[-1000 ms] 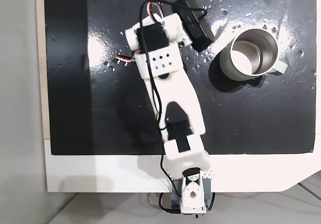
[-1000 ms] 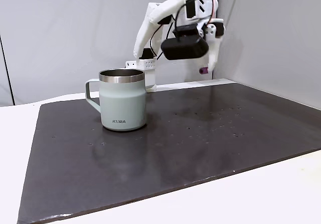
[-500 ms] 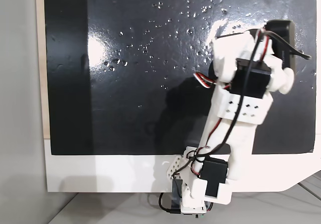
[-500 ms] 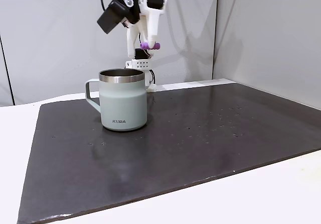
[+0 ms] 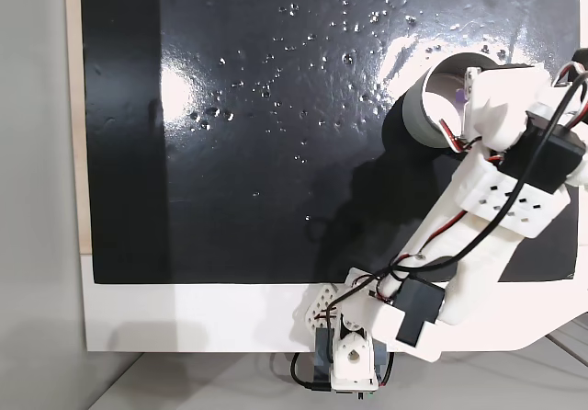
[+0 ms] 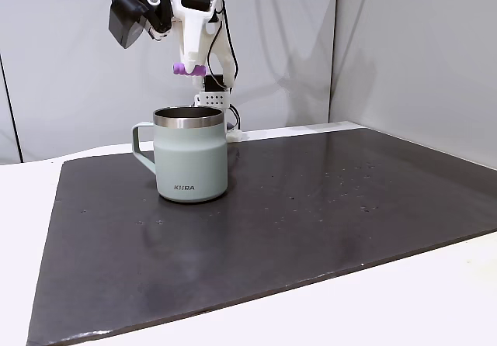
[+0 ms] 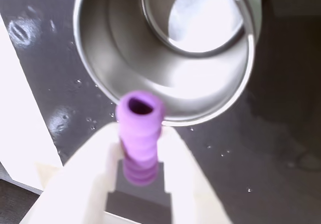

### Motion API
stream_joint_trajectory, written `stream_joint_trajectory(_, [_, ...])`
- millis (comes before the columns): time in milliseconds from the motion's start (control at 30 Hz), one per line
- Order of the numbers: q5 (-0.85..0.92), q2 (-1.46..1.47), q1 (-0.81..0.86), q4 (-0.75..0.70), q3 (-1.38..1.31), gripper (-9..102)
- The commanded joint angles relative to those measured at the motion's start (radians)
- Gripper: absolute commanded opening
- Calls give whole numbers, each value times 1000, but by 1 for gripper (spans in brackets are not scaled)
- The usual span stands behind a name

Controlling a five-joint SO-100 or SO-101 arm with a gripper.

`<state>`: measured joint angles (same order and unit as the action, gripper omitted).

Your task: Grasp a pengrip and put it in the cup.

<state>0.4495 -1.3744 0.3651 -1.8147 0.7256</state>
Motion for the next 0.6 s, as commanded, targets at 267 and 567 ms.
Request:
stream_joint_trajectory(267, [17, 14, 11, -2, -78, 0])
stream_joint_trajectory(567, [21, -6, 11, -8, -75, 26])
